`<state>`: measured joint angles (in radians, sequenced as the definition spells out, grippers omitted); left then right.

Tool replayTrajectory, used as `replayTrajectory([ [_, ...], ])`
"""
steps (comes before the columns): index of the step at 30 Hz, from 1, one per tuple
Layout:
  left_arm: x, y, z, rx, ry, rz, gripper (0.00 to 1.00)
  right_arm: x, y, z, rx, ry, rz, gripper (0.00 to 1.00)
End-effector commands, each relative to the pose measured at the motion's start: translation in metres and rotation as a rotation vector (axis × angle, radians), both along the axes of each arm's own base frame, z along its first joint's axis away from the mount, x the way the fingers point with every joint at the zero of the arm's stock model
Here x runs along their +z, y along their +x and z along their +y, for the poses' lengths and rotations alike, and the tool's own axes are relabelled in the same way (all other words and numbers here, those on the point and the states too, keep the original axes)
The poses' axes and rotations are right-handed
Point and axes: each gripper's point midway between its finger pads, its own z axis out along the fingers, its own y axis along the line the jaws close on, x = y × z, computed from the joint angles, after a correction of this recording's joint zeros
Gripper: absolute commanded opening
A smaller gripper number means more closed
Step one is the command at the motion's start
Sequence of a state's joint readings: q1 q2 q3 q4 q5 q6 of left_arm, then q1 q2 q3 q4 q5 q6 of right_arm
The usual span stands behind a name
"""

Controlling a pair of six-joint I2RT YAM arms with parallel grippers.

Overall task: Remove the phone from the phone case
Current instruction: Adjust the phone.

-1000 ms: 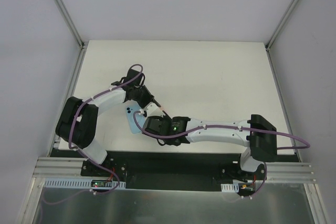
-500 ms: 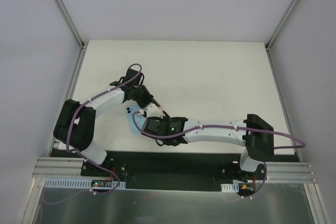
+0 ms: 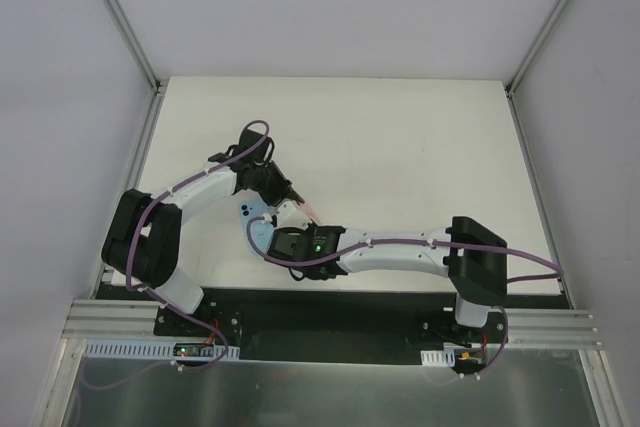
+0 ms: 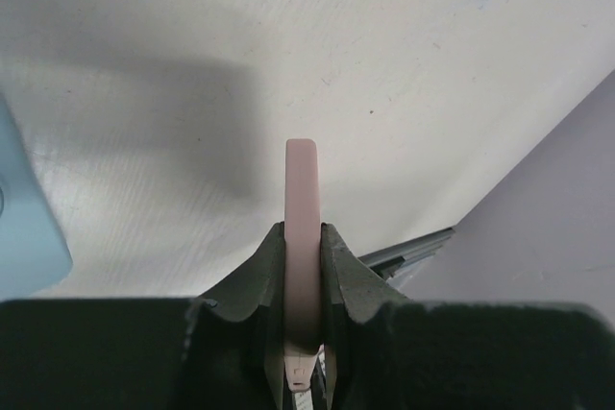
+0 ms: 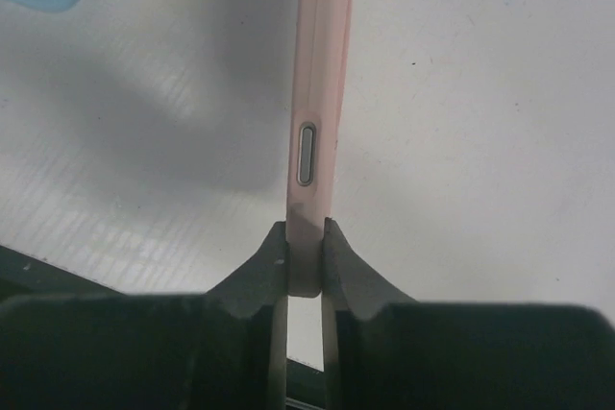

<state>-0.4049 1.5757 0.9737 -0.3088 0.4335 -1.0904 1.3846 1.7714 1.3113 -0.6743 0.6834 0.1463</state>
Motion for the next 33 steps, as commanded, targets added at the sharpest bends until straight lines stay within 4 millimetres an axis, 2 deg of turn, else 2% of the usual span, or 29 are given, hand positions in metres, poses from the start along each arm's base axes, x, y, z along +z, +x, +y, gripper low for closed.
replayTrajectory([
  [1, 0.037, 0.005, -0.007, -0.01, -0.064, -0.063, 0.0, 0.013, 0.013, 0.0, -0.036, -0.024, -0.07, 0.01],
  [5, 0.04, 0.006, -0.007, -0.026, -0.065, -0.082, 0.02, 0.023, 0.017, -0.002, -0.05, 0.002, -0.089, 0.01],
  [7, 0.046, 0.009, -0.009, -0.042, -0.072, -0.105, 0.19, 0.033, 0.021, -0.005, -0.082, 0.059, -0.077, 0.02],
  [8, 0.049, 0.01, -0.01, -0.049, -0.077, -0.116, 0.46, 0.034, 0.019, -0.004, -0.087, 0.096, -0.036, 0.01],
  [9, 0.054, 0.01, -0.011, -0.061, -0.081, -0.136, 0.59, 0.032, 0.025, -0.012, -0.124, 0.124, -0.012, 0.01],
  [10, 0.061, 0.014, -0.011, -0.067, -0.087, -0.16, 0.69, 0.047, 0.027, -0.009, -0.133, 0.219, -0.002, 0.01],
  [11, 0.067, 0.015, -0.011, -0.072, -0.09, -0.18, 0.83, 0.05, 0.026, -0.009, -0.139, 0.273, 0.041, 0.01],
  [12, 0.075, 0.018, -0.008, -0.076, -0.096, -0.211, 0.9, 0.053, 0.035, -0.016, -0.177, 0.321, 0.06, 0.01],
  [14, 0.086, 0.021, -0.003, -0.077, -0.101, -0.256, 0.92, 0.068, 0.034, -0.017, -0.18, 0.479, 0.12, 0.01],
  [15, 0.097, 0.026, 0.006, -0.059, -0.102, -0.295, 0.92, 0.073, 0.042, -0.022, -0.204, 0.532, 0.131, 0.01],
  [17, 0.104, 0.028, 0.018, -0.047, -0.1, -0.336, 0.93, 0.09, 0.04, -0.024, -0.201, 0.663, 0.181, 0.01],
  [18, 0.114, 0.028, 0.025, -0.038, -0.106, -0.374, 0.93, 0.094, 0.047, -0.031, -0.227, 0.709, 0.192, 0.01],
  [19, 0.115, 0.028, 0.033, -0.029, -0.122, -0.381, 0.94, 0.115, 0.05, -0.031, -0.226, 0.82, 0.187, 0.01],
  [20, 0.122, 0.032, 0.036, -0.032, -0.148, -0.425, 0.94, 0.11, 0.041, -0.029, -0.199, 0.863, 0.263, 0.01],
  [21, 0.133, 0.031, 0.037, -0.048, -0.177, -0.48, 0.94, 0.115, 0.05, -0.035, -0.221, 0.925, 0.274, 0.01],
  [22, 0.133, 0.025, 0.036, -0.073, -0.223, -0.488, 0.95, 0.139, 0.054, -0.032, -0.191, 1.041, 0.263, 0.01],
  [23, 0.146, 0.029, 0.032, -0.096, -0.256, -0.568, 0.95, 0.137, 0.052, -0.033, -0.193, 1.104, 0.34, 0.01],
  [24, 0.156, 0.025, 0.029, -0.119, -0.288, -0.612, 0.95, 0.153, 0.055, -0.028, -0.162, 1.187, 0.345, 0.01],
  [25, 0.154, 0.016, 0.026, -0.151, -0.33, -0.613, 0.95, 0.16, 0.055, -0.028, -0.144, 1.242, 0.368, 0.01],
  [26, 0.174, 0.022, 0.021, -0.163, -0.385, -0.724, 0.95, 0.16, 0.053, -0.029, -0.158, 1.301, 0.453, 0.01],
  [27, 0.181, 0.019, 0.019, -0.178, -0.419, -0.759, 0.94, 0.176, 0.057, -0.024, -0.109, 1.38, 0.447, 0.01],
  [29, 0.185, 0.008, 0.014, -0.221, -0.513, -0.771, 0.93, 0.186, 0.055, -0.023, -0.077, 1.447, 0.503, 0.01],
  [30, 0.19, 0.008, 0.012, -0.241, -0.543, -0.82, 0.92, 0.193, 0.056, -0.021, -0.067, 1.49, 0.516, 0.02],
  [33, 0.192, 0.003, 0.008, -0.284, -0.591, -0.813, 0.91, 0.205, 0.052, -0.019, -0.037, 1.544, 0.543, 0.02],
])
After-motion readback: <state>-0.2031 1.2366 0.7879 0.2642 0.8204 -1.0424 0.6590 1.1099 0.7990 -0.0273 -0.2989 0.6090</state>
